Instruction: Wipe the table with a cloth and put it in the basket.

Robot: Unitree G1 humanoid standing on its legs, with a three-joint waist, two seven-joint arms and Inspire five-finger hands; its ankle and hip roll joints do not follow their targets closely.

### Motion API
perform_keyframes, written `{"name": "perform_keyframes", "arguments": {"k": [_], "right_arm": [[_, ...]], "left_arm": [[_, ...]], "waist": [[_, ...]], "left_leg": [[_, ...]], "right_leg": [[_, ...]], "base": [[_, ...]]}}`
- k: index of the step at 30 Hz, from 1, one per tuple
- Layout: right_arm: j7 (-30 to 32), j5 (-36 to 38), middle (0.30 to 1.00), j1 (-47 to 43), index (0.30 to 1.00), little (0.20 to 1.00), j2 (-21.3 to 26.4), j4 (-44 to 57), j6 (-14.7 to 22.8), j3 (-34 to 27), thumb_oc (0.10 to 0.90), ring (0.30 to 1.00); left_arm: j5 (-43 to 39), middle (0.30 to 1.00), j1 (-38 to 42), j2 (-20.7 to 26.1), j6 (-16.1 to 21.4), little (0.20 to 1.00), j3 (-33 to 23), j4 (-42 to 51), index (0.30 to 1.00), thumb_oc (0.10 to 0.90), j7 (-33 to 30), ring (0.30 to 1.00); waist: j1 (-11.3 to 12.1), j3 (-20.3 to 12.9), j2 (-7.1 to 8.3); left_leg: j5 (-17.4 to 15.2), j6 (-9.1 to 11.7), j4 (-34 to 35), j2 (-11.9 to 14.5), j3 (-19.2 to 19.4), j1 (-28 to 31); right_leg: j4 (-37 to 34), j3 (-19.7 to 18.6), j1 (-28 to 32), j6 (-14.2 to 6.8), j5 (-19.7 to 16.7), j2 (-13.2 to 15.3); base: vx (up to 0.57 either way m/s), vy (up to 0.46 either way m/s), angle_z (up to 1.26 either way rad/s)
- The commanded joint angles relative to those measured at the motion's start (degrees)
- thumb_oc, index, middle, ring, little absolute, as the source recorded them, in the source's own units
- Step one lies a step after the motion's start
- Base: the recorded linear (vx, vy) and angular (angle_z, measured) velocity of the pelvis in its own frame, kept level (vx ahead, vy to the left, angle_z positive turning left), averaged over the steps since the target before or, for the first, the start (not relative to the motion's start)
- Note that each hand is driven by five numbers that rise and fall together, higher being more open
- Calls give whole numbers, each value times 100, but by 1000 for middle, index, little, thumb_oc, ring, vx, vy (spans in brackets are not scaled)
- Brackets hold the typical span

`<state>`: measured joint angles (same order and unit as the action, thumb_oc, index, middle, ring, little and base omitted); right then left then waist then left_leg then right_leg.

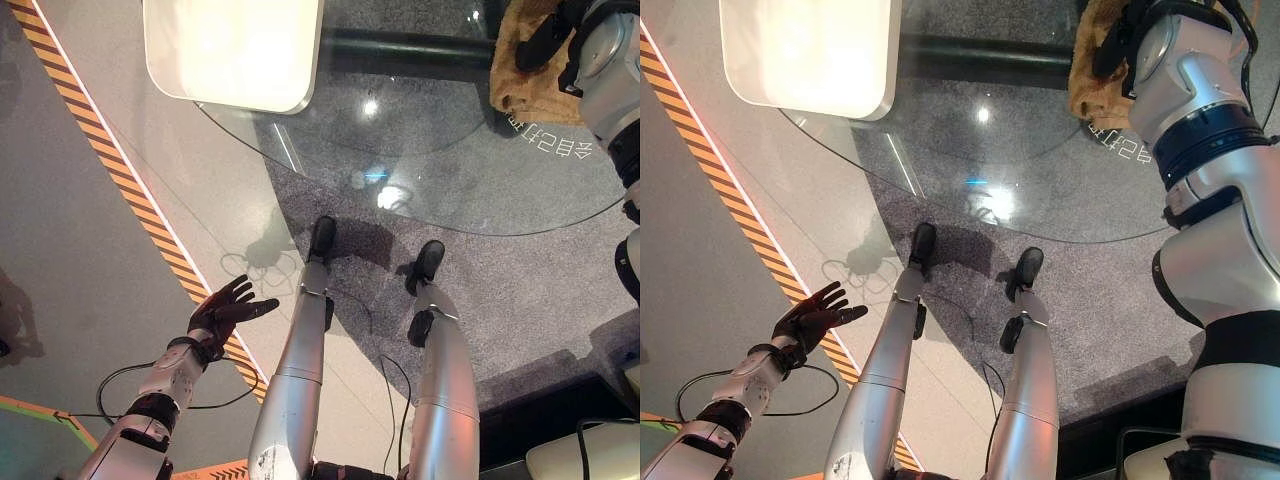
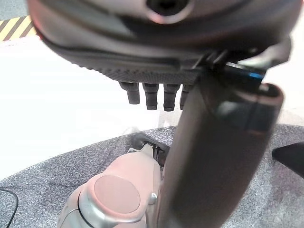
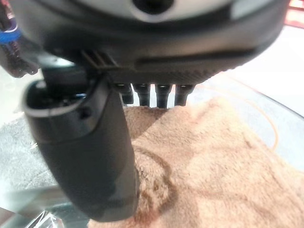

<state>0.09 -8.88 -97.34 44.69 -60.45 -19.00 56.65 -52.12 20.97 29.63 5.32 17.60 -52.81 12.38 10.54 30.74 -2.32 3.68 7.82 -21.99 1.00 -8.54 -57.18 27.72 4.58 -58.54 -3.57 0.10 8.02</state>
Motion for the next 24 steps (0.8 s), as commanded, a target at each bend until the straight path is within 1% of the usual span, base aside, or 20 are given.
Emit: {"name": "perform_keyframes", "arguments": {"k": [1, 11, 13, 14, 18, 24], "right_arm": [[47, -243, 900, -345, 900, 900, 686, -367, -104, 449, 800, 900], [-231, -429, 900, -334, 900, 900, 652, -265, 136, 545, 800, 900], [-252, -513, 596, -343, 596, 546, 657, -242, 199, 574, 446, 596], [-256, -518, 300, -351, 300, 200, 660, -215, 203, 592, 100, 300], [-329, -529, 300, -340, 300, 200, 648, -113, 87, 650, 100, 300], [-408, -605, 300, -363, 300, 200, 649, -121, 111, 649, 100, 300]], "left_arm": [[11, 900, -596, -53, -42, 900, 81, -10, 900, 800, 85, 900], [38, 900, -609, -49, -74, 900, 77, 73, 900, 800, 65, 900], [41, 900, -622, -48, -52, 900, 71, 79, 900, 800, 67, 900], [42, 900, -631, -42, -49, 900, 58, 84, 900, 800, 74, 900], [23, 900, -636, -36, -61, 900, 65, 104, 900, 800, 59, 900], [16, 900, -634, -14, -96, 900, 61, 139, 900, 800, 77, 900]], "waist": [[-161, -95, -387], [-132, -95, -391], [-126, -95, -388], [-127, -95, -388], [-129, -95, -394], [-121, -95, -401]], "left_leg": [[-127, -550, 50, -245, 473, -62], [-93, -544, 115, -234, 472, -70], [-81, -543, 136, -233, 473, -75], [-81, -540, 147, -227, 477, -72], [-72, -543, 140, -232, 478, -76], [-60, -542, 151, -232, 478, -80]], "right_leg": [[161, 539, 97, 246, 439, -220], [117, 571, 79, 235, 414, -196], [94, 578, 77, 229, 402, -193], [82, 580, 81, 223, 400, -191], [117, 581, 60, 231, 401, -196], [105, 582, 64, 224, 397, -188]], "base": [[0, 0, 0], [0, 0, 0], [0, 0, 0], [0, 0, 0], [0, 0, 0], [0, 0, 0]]}}
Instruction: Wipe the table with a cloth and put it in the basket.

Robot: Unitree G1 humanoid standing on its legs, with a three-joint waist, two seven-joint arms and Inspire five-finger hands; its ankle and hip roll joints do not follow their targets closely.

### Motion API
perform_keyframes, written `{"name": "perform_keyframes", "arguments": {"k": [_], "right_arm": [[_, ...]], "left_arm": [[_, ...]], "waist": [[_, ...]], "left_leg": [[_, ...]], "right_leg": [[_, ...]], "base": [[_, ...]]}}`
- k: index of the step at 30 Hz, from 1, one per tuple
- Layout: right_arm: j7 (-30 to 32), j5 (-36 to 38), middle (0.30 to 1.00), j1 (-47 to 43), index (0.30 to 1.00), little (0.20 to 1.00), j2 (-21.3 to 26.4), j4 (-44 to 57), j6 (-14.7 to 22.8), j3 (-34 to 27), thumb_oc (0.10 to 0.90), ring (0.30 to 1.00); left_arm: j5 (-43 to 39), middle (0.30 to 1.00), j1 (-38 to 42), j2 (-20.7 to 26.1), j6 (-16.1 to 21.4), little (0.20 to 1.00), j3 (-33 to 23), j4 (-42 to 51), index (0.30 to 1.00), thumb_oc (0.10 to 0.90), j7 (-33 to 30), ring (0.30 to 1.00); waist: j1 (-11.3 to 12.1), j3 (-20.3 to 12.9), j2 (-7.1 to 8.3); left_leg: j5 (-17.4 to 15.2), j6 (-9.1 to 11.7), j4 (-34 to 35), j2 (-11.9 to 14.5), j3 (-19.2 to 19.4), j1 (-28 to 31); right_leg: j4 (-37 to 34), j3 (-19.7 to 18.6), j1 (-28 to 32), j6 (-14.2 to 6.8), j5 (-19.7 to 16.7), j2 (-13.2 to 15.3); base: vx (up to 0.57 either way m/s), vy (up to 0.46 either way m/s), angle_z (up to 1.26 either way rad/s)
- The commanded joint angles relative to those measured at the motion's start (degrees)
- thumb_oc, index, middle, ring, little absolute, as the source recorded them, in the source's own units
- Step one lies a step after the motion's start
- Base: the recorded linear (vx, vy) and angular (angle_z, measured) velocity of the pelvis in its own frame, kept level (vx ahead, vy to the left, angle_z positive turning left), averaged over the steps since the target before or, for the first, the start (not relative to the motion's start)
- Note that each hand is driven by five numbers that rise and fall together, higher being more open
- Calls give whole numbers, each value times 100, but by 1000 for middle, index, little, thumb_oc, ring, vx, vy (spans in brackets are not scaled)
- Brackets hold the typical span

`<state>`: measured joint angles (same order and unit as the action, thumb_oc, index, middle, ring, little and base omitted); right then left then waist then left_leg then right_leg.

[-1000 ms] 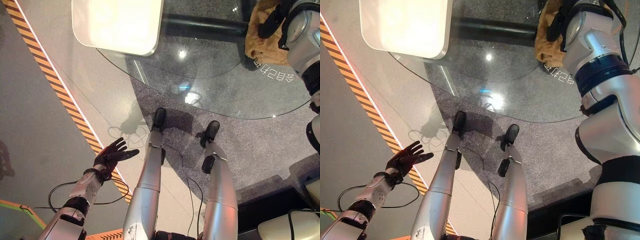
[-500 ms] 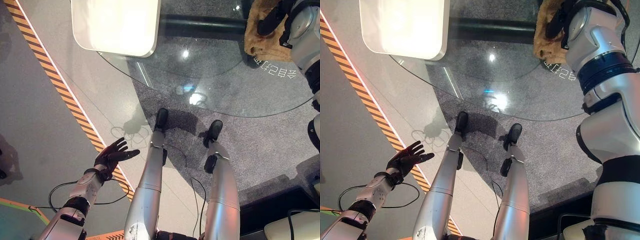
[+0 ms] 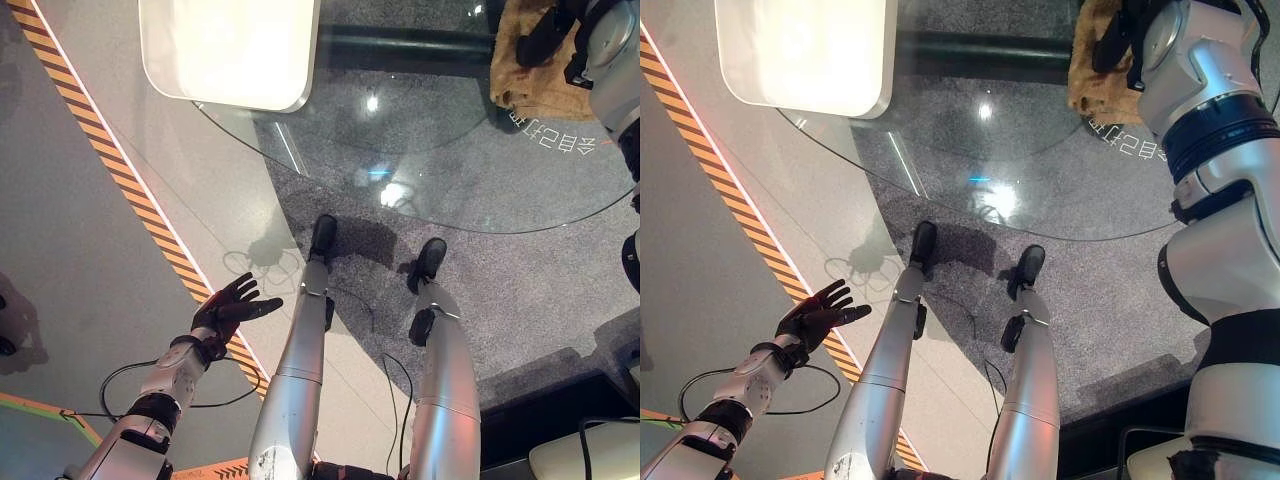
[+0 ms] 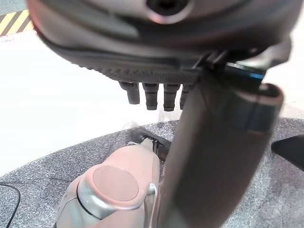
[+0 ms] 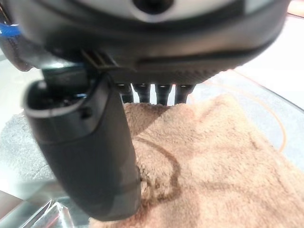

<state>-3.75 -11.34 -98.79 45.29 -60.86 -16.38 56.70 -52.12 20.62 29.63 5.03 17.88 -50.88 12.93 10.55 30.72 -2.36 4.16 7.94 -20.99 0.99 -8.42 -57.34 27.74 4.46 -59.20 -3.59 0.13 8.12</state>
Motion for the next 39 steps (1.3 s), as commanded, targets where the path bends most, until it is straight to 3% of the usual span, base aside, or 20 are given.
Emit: {"name": "perform_keyframes", "arguments": {"k": [1, 19, 39], "right_arm": [[-18, -377, 300, -207, 300, 200, 594, -69, -154, 648, 100, 300], [-171, -721, 300, -223, 300, 200, 648, 25, -176, 788, 100, 300], [-225, -635, 300, -230, 300, 200, 643, -4, -206, 822, 100, 300]], "left_arm": [[9, 900, -604, -17, -65, 900, 33, -42, 900, 800, 17, 900], [23, 900, -631, 2, -53, 900, 35, -2, 900, 800, 17, 900], [20, 900, -598, 73, -63, 900, 13, -13, 900, 800, 78, 900]], "waist": [[-120, -93, -398], [-118, -93, -369], [-102, -93, -368]], "left_leg": [[-106, -557, 57, -233, 470, -66], [-71, -555, 143, -220, 474, -31], [-58, -557, 185, -218, 477, -28]], "right_leg": [[99, 598, 128, 226, 390, -199], [12, 618, 159, 205, 342, -201], [-41, 638, 165, 191, 312, -187]], "base": [[0, 0, 0], [0, 0, 0], [0, 0, 0]]}}
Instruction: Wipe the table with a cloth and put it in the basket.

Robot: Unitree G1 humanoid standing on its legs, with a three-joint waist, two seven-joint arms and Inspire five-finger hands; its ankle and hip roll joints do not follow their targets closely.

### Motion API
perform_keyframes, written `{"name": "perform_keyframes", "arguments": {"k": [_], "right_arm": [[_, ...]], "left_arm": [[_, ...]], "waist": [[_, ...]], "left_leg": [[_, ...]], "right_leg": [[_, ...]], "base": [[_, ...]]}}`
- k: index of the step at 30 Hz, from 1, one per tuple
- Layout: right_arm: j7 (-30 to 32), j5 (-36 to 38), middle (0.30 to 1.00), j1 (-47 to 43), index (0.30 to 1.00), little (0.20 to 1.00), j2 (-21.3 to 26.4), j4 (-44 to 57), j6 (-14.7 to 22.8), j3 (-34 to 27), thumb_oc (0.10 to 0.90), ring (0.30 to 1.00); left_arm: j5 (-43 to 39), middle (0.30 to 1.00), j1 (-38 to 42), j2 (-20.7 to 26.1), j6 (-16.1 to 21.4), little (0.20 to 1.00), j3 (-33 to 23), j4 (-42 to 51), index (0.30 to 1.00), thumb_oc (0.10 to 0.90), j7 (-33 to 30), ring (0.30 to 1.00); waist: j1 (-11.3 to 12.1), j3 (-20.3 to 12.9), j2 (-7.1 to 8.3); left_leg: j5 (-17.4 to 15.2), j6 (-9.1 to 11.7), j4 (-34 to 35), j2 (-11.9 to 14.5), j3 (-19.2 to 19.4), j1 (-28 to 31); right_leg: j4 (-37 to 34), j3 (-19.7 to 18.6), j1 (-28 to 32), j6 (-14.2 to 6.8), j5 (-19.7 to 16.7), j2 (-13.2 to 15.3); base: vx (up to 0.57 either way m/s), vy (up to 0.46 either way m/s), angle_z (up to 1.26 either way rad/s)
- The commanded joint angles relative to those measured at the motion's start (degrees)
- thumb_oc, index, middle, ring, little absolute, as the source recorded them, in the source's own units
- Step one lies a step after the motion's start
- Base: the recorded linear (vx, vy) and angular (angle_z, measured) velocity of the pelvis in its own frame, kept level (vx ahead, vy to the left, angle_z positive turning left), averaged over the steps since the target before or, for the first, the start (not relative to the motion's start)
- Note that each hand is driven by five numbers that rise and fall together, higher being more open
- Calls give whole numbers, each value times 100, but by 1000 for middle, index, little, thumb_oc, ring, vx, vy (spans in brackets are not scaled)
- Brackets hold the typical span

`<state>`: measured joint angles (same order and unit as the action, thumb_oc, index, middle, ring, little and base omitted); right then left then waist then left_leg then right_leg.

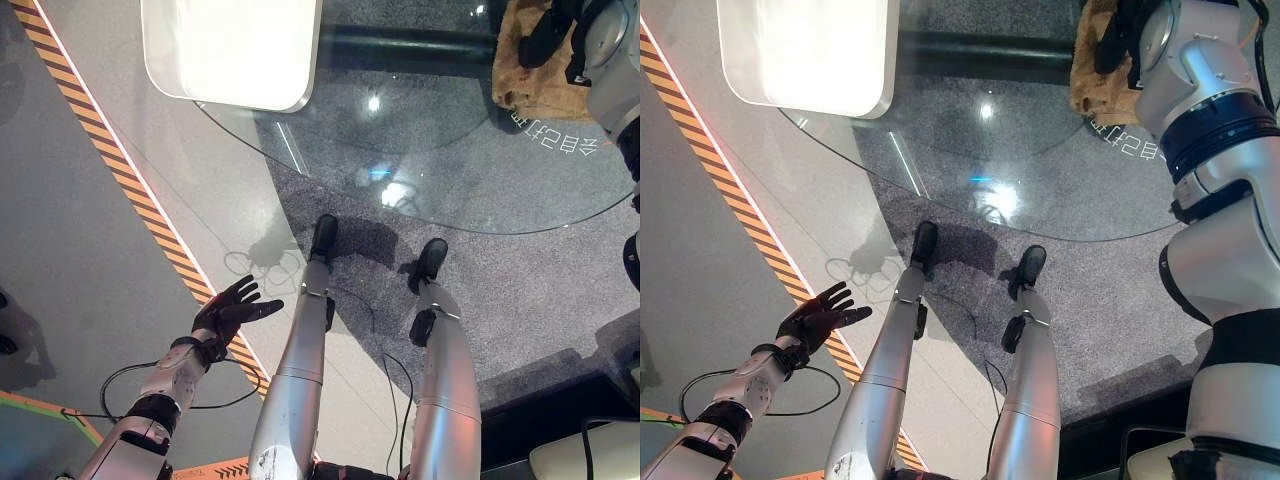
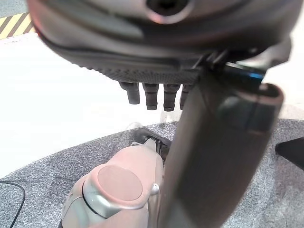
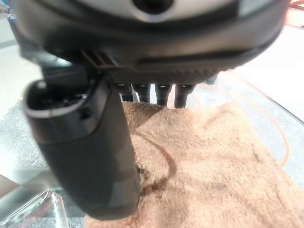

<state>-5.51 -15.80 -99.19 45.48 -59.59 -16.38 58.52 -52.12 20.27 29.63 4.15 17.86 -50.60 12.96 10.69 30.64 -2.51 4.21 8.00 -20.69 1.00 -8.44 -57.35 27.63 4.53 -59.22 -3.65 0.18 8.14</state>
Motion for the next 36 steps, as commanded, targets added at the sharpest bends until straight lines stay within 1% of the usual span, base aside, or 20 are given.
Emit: {"name": "perform_keyframes", "arguments": {"k": [1, 36], "right_arm": [[-57, -191, 300, -177, 300, 200, 636, -120, -208, 640, 100, 300], [-56, -165, 300, -148, 300, 200, 647, -108, -229, 621, 100, 300]], "left_arm": [[20, 900, -574, 69, 32, 900, 19, -45, 900, 800, 64, 900], [29, 900, -548, 68, 12, 900, 22, -4, 900, 800, 53, 900]], "waist": [[-119, -84, -349], [-129, -84, -339]], "left_leg": [[-58, -562, 165, -218, 481, -17], [-25, -544, 256, -208, 488, 30]], "right_leg": [[-46, 629, 183, 198, 307, -195], [-153, 640, 222, 177, 257, -199]], "base": [[0, 0, 0], [0, 0, 0]]}}
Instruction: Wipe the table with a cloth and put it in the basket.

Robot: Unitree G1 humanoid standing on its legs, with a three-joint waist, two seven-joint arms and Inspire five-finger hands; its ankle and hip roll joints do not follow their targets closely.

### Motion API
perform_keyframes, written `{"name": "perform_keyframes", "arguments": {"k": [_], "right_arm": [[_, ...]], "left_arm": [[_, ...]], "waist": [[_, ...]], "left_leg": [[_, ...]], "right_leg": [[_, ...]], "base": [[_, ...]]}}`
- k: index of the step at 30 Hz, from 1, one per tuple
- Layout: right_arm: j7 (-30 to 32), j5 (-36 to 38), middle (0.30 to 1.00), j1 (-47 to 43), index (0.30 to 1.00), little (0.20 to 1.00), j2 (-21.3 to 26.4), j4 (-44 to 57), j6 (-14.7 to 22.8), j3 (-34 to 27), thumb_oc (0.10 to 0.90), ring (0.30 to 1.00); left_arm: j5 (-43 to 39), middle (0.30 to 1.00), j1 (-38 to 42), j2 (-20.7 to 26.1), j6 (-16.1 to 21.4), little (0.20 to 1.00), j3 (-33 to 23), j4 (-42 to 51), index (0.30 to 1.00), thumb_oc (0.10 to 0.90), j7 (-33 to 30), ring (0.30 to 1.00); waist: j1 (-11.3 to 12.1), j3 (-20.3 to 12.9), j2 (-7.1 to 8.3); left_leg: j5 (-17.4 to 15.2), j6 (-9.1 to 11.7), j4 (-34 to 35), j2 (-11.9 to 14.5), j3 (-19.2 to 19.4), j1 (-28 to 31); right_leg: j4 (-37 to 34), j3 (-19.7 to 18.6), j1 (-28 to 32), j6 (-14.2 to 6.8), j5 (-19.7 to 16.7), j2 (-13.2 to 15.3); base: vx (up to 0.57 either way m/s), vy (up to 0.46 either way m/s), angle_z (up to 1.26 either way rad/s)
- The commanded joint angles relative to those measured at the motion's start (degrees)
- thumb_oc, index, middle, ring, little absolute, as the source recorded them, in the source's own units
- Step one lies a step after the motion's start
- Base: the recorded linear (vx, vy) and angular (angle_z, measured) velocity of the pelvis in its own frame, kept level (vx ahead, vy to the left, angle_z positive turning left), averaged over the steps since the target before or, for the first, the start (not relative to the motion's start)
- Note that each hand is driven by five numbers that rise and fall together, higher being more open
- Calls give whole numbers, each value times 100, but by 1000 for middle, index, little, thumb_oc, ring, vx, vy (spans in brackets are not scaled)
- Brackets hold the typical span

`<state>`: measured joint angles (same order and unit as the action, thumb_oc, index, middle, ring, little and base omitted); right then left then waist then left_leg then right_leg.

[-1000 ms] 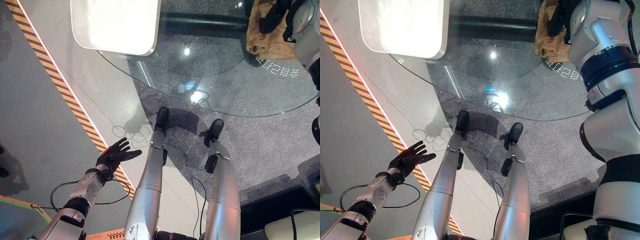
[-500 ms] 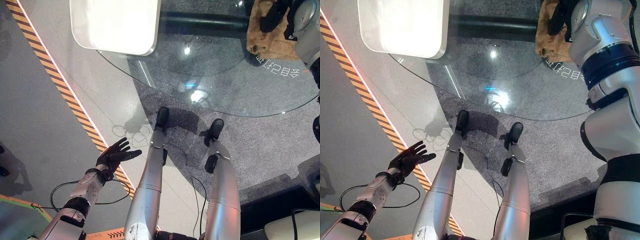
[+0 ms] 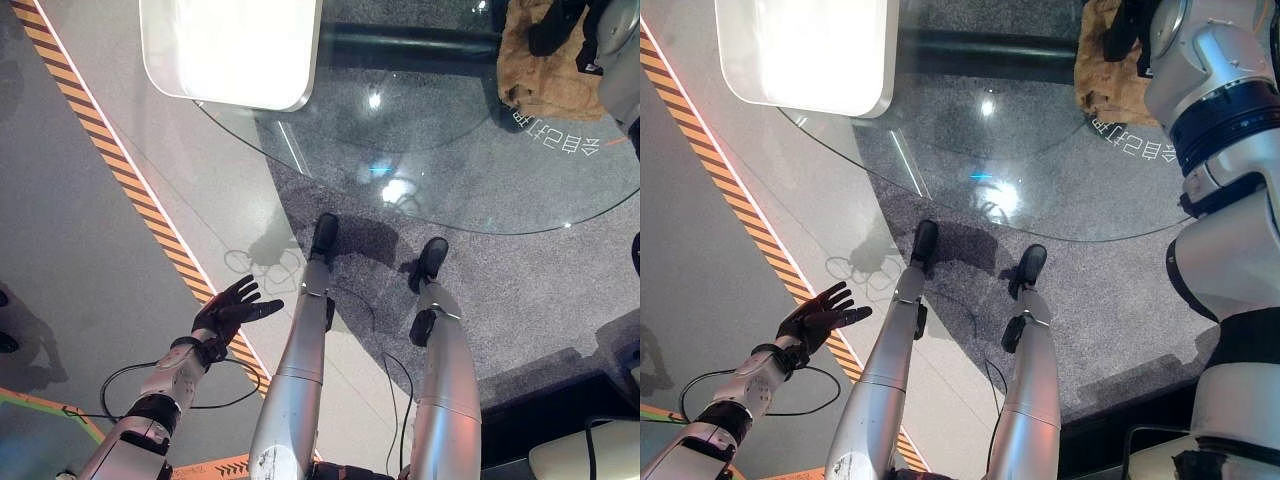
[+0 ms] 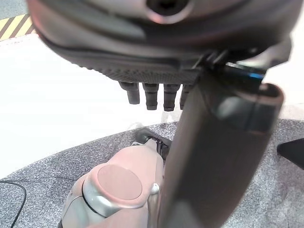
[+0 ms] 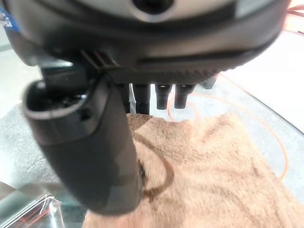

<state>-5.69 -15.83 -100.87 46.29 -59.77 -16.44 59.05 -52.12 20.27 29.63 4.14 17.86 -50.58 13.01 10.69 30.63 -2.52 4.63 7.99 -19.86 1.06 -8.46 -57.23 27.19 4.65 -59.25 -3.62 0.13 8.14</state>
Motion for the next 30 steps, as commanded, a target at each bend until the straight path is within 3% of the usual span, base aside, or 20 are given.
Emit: {"name": "perform_keyframes", "arguments": {"k": [1, 30], "right_arm": [[-38, -155, 300, 6, 300, 200, 556, -97, -231, 575, 100, 300], [-41, -163, 300, -5, 300, 200, 529, -35, -178, 617, 100, 300]], "left_arm": [[32, 900, -530, 81, 7, 900, 22, -12, 900, 800, 62, 900], [4, 900, -490, 111, -10, 900, 47, -2, 900, 800, 79, 900]], "waist": [[-128, -84, -336], [-123, -84, -323]], "left_leg": [[-61, -543, 185, -211, 491, 16], [-29, -540, 286, -197, 507, 99]], "right_leg": [[-118, 632, 224, 173, 259, -196], [-225, 656, 305, 151, 215, -187]], "base": [[0, 0, 0], [0, 0, 0]]}}
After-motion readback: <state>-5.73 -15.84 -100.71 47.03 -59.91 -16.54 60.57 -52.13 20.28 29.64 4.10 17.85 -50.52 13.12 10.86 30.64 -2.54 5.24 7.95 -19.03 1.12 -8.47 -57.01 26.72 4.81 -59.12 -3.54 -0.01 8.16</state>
